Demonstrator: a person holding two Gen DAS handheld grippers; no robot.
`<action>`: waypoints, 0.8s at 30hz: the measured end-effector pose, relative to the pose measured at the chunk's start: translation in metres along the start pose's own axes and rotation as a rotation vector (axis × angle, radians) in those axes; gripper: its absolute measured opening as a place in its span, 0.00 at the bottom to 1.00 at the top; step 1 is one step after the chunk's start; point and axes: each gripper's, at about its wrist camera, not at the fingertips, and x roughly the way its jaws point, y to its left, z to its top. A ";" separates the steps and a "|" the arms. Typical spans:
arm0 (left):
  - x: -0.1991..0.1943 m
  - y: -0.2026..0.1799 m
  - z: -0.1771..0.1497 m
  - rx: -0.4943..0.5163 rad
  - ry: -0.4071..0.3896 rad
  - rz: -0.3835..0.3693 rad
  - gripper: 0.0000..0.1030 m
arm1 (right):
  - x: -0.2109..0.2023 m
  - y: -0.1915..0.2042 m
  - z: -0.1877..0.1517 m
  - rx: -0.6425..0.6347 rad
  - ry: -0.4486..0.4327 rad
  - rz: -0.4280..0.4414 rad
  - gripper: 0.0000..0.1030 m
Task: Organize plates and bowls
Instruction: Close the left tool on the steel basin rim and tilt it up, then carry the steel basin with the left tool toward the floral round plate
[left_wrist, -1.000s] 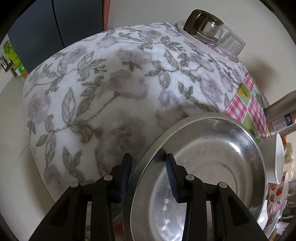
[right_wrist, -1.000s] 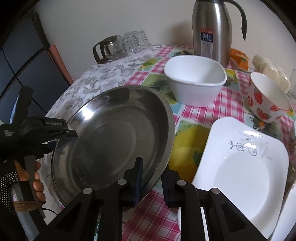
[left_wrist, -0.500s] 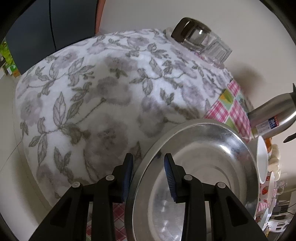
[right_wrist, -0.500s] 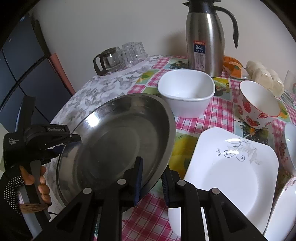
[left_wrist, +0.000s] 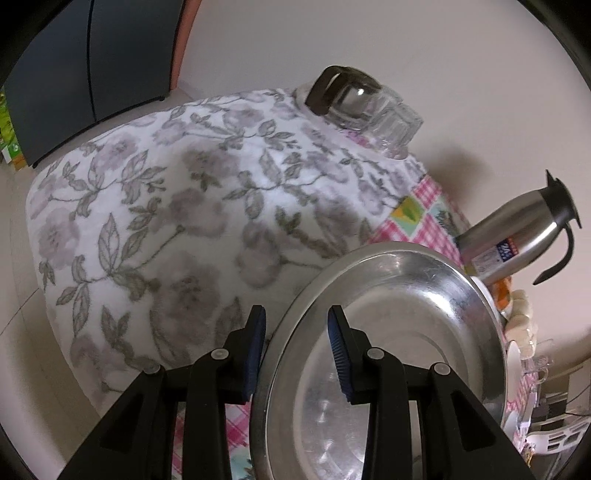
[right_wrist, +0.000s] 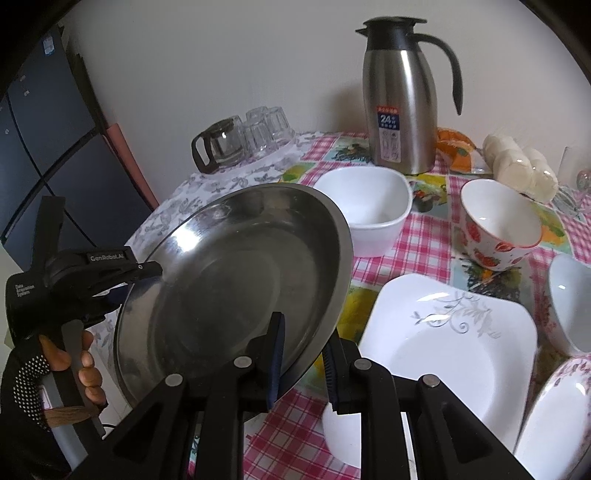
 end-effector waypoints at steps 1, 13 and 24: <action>-0.001 -0.002 0.000 0.000 -0.003 -0.008 0.35 | -0.002 -0.001 0.000 0.000 -0.004 0.000 0.20; -0.031 -0.044 -0.017 0.058 -0.069 -0.119 0.35 | -0.047 -0.029 0.007 0.030 -0.078 -0.013 0.20; -0.031 -0.087 -0.042 0.163 -0.042 -0.145 0.35 | -0.073 -0.066 0.007 0.088 -0.102 -0.054 0.20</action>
